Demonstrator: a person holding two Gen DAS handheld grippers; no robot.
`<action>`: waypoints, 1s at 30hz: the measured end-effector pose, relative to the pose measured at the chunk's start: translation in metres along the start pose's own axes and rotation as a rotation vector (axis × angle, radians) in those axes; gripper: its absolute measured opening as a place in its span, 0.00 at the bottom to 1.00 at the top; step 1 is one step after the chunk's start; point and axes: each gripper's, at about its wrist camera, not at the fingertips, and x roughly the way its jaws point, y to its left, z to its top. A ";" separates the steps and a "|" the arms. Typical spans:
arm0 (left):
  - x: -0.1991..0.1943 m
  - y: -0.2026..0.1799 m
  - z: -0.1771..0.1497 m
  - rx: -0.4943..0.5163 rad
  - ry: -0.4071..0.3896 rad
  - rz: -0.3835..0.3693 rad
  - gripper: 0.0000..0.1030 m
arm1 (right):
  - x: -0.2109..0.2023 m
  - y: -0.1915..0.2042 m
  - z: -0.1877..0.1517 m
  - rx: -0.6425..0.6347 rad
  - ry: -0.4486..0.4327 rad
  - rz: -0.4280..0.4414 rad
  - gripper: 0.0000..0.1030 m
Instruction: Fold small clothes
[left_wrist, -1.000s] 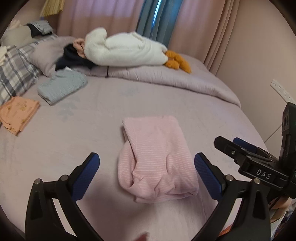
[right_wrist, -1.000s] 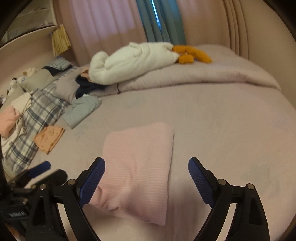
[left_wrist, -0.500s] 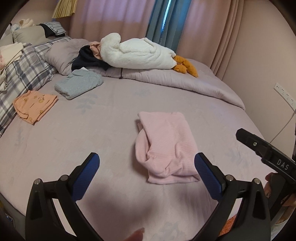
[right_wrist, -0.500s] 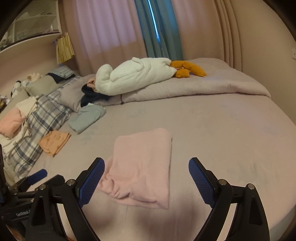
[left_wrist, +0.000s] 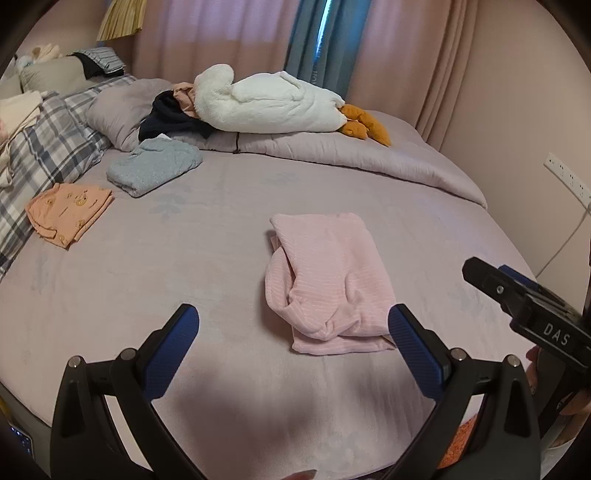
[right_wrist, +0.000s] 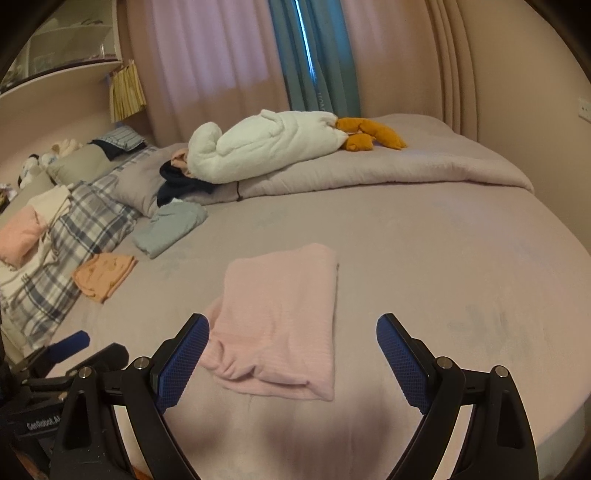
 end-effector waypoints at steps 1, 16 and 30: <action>0.000 -0.001 0.000 0.004 0.002 0.000 1.00 | 0.000 0.001 -0.001 -0.001 0.000 -0.006 0.89; 0.001 -0.008 -0.003 -0.014 0.032 -0.003 1.00 | 0.000 -0.008 -0.010 0.006 0.029 -0.019 0.89; 0.001 -0.009 -0.005 -0.015 0.041 -0.022 1.00 | 0.000 -0.013 -0.011 0.026 0.029 -0.001 0.89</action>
